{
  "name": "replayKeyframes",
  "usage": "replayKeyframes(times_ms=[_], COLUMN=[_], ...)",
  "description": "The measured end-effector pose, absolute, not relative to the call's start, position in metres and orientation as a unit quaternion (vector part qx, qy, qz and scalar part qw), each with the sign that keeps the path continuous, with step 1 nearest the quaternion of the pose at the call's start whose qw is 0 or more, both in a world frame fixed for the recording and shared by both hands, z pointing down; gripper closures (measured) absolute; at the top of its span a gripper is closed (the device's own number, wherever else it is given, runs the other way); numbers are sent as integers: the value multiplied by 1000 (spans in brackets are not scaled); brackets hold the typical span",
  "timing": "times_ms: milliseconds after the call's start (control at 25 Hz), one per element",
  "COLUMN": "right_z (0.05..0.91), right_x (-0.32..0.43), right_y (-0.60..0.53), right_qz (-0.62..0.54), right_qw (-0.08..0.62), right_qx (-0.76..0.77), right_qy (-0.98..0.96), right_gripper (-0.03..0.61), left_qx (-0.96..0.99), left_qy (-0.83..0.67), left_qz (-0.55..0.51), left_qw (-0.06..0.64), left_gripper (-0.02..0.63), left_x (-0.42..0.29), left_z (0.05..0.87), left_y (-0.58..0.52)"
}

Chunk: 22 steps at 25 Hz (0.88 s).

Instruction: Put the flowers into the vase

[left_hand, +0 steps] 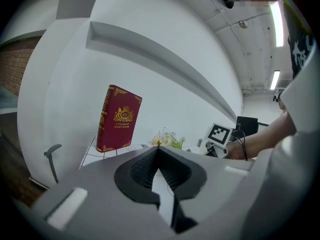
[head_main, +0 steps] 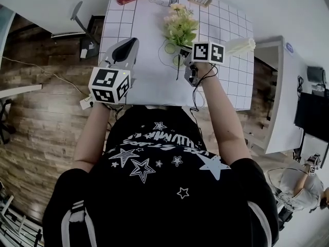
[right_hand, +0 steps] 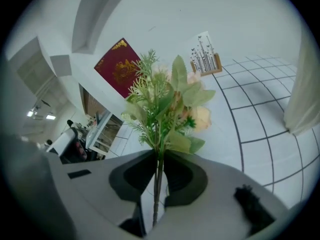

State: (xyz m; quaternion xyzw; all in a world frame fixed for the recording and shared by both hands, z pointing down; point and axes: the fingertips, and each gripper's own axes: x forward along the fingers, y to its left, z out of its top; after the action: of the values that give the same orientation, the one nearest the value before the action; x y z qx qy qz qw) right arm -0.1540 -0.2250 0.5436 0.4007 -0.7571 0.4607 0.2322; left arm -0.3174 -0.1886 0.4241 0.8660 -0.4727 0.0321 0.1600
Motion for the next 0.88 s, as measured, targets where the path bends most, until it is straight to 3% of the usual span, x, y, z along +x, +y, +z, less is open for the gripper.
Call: replayKeyframes(times_ms=[400,880], right_z=[424,280], right_x=[-154,-79], right_y=[-212,-199], right_qz=[409,297], right_qw=[104,-14], right_qx=[316,261], right_qy=[-849,-918], right_gripper=[523,523], left_qx=[864,877], left_qy=[-480,-465], left_qz=[44,64], left_qw=[142,98], left_gripper=[604,604], left_x=[-267,-171], left_z=[410,381], left_y=[-186,-182])
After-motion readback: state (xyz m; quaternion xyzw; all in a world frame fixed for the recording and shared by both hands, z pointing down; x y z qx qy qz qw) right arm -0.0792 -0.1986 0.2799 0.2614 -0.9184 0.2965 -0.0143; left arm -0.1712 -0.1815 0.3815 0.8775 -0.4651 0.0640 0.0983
